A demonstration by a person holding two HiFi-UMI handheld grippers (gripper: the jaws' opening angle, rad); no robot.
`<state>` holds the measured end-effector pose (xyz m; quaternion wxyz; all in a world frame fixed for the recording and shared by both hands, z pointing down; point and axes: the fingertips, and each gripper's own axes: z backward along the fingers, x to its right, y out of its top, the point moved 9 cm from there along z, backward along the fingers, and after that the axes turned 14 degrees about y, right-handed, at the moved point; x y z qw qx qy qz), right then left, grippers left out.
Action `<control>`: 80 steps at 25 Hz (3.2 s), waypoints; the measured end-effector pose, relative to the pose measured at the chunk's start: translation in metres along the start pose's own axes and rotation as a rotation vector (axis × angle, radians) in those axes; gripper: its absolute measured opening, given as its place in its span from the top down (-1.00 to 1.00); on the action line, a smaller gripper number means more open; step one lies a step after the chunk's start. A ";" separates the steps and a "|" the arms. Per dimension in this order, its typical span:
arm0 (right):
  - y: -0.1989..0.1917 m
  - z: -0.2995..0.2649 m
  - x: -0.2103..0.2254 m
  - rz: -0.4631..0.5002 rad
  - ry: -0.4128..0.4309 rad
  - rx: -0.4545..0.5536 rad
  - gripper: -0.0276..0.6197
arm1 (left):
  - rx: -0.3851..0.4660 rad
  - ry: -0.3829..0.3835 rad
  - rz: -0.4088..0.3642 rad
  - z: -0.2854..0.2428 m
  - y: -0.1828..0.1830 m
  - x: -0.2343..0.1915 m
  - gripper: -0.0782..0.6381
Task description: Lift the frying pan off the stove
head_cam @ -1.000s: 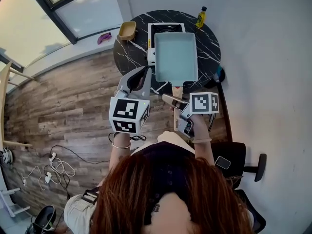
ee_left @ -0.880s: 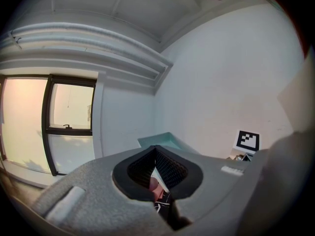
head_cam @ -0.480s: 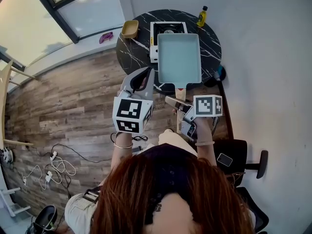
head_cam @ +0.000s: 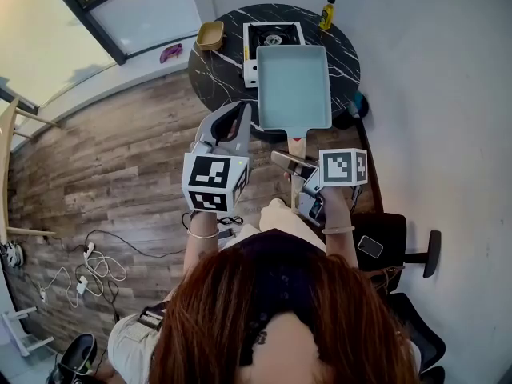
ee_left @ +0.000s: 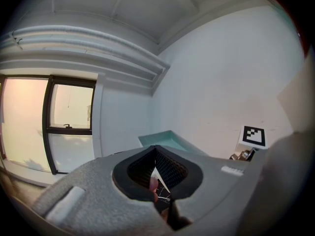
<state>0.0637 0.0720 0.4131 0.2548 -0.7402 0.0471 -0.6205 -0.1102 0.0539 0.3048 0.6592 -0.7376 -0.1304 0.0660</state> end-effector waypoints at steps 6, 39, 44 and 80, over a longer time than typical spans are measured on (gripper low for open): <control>-0.016 0.005 -0.016 0.018 0.012 0.000 0.72 | 0.018 0.010 0.014 0.022 -0.004 0.003 0.75; -0.090 0.010 -0.076 0.055 0.034 0.040 0.72 | 0.045 -0.003 0.033 0.106 -0.012 -0.004 0.74; -0.097 0.008 -0.079 0.057 0.044 0.030 0.72 | 0.043 0.006 0.029 0.114 -0.013 -0.006 0.75; -0.142 0.009 -0.090 0.083 0.046 0.052 0.72 | 0.045 -0.017 0.015 0.160 -0.030 -0.001 0.75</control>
